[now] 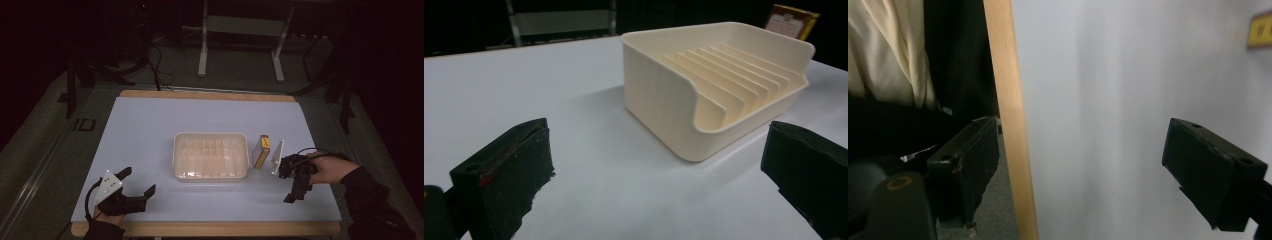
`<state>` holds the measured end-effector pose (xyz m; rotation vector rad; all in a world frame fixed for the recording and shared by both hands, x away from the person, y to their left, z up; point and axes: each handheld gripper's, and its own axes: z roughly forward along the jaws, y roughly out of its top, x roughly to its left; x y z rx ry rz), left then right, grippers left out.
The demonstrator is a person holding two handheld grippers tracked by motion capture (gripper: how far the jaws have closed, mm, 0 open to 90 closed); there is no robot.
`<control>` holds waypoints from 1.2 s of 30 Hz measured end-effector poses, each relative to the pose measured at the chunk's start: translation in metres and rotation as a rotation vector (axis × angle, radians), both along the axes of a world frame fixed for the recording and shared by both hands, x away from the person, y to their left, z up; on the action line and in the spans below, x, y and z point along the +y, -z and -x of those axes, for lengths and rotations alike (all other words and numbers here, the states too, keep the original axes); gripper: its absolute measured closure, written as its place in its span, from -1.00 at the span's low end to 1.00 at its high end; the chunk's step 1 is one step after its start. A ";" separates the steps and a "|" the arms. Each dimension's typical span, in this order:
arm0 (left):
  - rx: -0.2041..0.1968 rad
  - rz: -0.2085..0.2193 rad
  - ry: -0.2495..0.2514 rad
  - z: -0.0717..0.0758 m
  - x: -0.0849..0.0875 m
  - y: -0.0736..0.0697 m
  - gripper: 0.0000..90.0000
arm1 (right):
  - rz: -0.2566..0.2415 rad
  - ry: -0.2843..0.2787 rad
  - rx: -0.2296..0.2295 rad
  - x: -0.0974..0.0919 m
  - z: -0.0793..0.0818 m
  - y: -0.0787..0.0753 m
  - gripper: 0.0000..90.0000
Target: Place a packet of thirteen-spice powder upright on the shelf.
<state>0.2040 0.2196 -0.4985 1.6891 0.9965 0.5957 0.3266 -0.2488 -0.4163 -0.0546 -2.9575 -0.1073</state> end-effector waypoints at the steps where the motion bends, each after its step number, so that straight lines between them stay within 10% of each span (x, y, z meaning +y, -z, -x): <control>1: -0.001 -0.005 0.005 0.000 -0.001 0.000 -0.99 | -0.015 -0.018 -0.004 0.004 0.001 -0.003 -0.66; 11: 0.000 -0.024 0.010 0.001 -0.003 0.000 -0.99 | -0.047 -0.107 -0.010 0.021 0.001 -0.012 -0.67; 36: 0.001 -0.032 -0.002 0.000 -0.002 0.000 -0.99 | -0.103 -0.113 -0.078 0.042 -0.025 -0.055 -0.68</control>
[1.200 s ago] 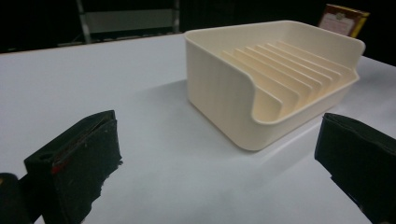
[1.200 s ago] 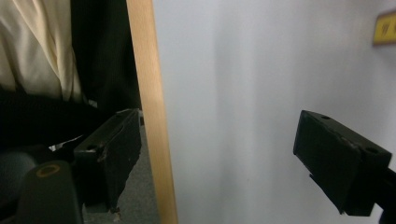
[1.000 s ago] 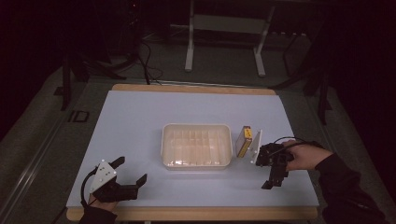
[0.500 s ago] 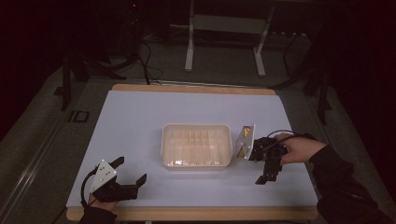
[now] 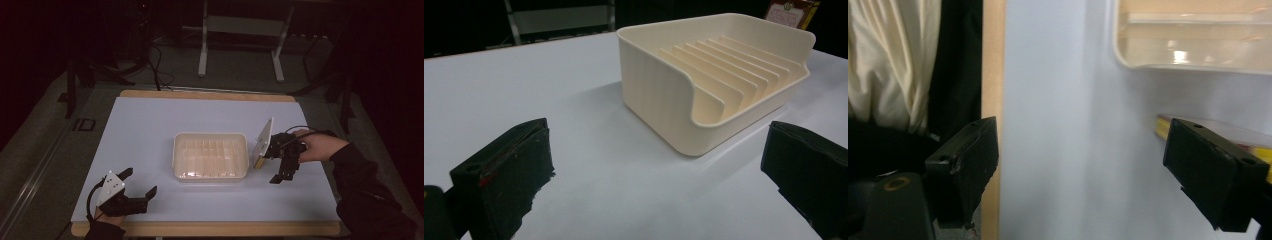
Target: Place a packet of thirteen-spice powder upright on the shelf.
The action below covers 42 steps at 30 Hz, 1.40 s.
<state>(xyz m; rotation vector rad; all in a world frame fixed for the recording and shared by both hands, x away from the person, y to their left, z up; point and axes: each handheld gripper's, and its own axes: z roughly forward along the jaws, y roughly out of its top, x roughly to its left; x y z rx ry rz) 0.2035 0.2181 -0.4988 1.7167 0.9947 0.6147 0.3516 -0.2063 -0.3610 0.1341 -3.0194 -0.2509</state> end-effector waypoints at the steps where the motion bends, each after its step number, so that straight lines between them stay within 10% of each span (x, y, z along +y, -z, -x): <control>1: 0.000 0.001 -0.001 0.000 0.000 0.000 -0.99 | -0.009 0.004 -0.010 0.000 -0.005 -0.004 -0.68; 17: 0.005 0.002 -0.007 0.000 0.001 0.000 -0.99 | -0.093 0.055 -0.060 -0.004 -0.036 -0.018 -0.71; 32: 0.008 0.009 0.003 0.000 0.001 0.000 -0.99 | -0.002 0.053 -0.186 -0.003 -0.057 0.001 -0.70; 42: 0.016 0.010 0.006 0.000 0.001 0.001 -0.99 | -0.001 0.119 -0.167 -0.005 -0.072 0.014 -0.75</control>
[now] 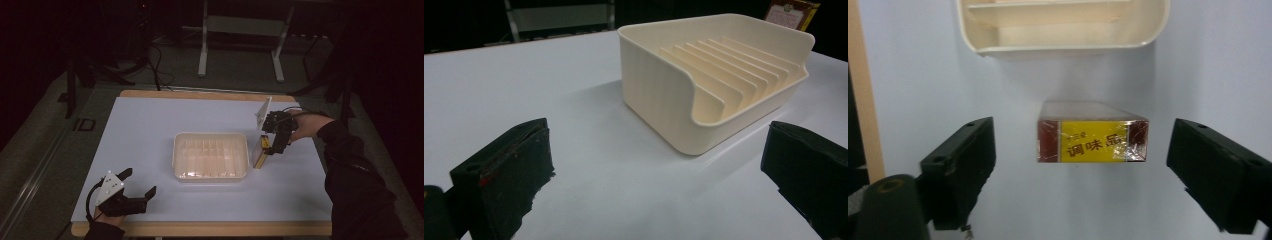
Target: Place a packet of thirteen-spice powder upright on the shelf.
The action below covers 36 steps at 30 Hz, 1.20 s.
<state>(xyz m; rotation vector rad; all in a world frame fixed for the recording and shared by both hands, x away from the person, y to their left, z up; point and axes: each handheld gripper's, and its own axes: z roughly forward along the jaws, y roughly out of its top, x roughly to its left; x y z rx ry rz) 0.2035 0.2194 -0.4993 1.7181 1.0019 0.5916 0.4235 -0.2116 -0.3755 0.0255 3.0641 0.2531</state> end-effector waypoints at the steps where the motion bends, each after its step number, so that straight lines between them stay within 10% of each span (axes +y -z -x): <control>1: 0.001 0.001 0.003 0.000 0.000 0.000 -0.99 | -0.012 -0.003 0.014 0.000 -0.002 0.003 -0.76; 36: 0.005 -0.005 0.010 0.000 -0.001 0.001 -0.99 | 0.067 -0.033 0.065 0.003 -0.013 0.017 -0.29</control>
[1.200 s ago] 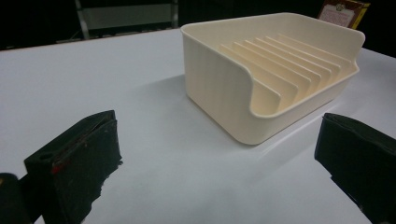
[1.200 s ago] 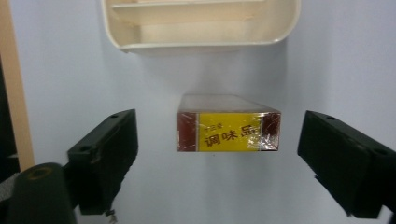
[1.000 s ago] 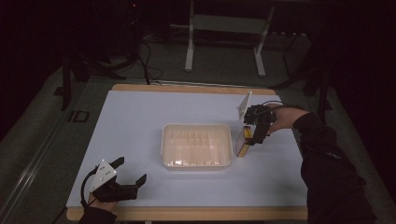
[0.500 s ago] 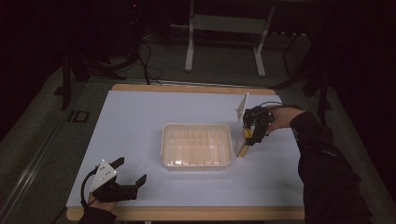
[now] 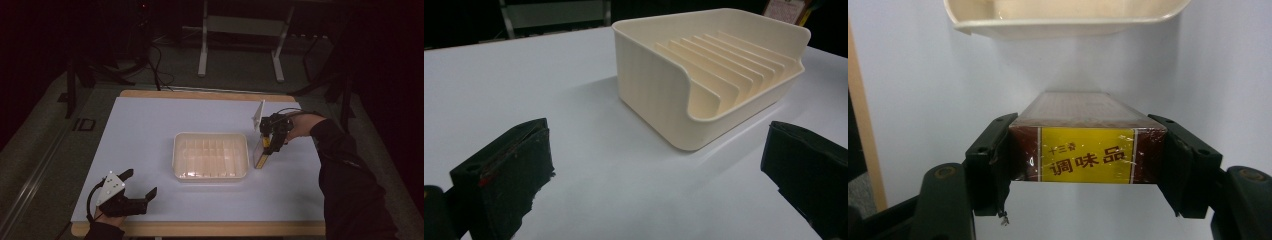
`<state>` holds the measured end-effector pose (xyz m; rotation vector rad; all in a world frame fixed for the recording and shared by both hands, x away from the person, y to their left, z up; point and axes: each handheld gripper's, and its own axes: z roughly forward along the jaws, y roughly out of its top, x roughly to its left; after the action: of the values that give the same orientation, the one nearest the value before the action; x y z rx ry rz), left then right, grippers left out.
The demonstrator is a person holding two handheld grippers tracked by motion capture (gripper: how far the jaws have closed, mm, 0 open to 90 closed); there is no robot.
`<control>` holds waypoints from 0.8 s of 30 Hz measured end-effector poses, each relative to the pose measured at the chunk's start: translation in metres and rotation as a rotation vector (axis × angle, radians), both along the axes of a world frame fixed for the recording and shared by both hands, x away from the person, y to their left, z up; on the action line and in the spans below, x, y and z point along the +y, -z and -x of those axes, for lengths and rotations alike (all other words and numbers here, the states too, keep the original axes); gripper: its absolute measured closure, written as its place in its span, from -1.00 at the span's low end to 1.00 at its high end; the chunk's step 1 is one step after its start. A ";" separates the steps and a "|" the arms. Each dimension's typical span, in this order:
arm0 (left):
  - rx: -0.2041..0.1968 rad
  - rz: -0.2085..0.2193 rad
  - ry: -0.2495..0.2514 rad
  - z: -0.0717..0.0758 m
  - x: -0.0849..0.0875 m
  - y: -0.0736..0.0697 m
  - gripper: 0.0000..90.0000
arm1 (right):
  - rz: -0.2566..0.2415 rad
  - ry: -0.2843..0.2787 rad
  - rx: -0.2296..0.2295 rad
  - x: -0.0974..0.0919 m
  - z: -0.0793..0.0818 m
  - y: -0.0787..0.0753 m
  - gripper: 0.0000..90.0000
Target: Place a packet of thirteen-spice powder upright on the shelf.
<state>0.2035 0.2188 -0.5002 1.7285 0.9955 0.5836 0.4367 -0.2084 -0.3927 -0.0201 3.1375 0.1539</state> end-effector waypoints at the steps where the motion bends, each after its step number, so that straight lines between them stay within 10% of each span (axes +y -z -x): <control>1: 0.001 0.000 0.000 0.000 0.000 0.000 -0.99 | -0.004 0.000 0.001 0.000 0.001 -0.002 -0.29; 24: 0.006 -0.013 0.020 -0.002 -0.004 0.001 -0.99 | 0.025 0.024 0.013 -0.008 0.020 -0.046 -0.29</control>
<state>0.2052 0.2153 -0.5013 1.7513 0.9794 0.5731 0.4167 -0.2167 -0.3466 0.0181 3.1515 0.1152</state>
